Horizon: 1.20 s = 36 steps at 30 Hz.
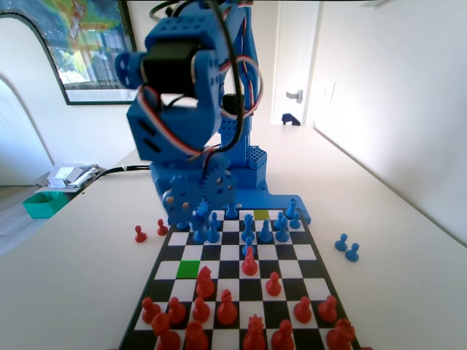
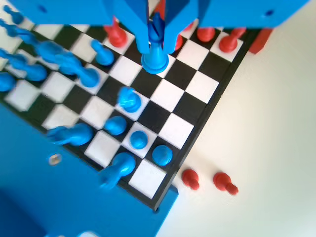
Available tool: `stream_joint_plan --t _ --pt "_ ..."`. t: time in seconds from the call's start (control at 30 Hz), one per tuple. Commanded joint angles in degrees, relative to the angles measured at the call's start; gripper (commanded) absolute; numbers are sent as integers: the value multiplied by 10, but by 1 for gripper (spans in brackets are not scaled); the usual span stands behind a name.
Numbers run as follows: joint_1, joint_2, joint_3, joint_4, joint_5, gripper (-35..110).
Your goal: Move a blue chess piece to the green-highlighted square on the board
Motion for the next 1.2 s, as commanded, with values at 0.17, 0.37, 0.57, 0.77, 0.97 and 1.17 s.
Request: stream_joint_plan --t 0.17,0.37,0.57,0.77,0.97,1.17 --pt "27 -44 -54 -47 9 1" --pt "28 -66 -54 -80 17 1" --pt "33 -73 -40 -102 12 1" --pt "37 -73 -34 -104 6 1" --pt "37 -73 -28 -105 3 1" --pt "35 -73 -15 -120 0 1"
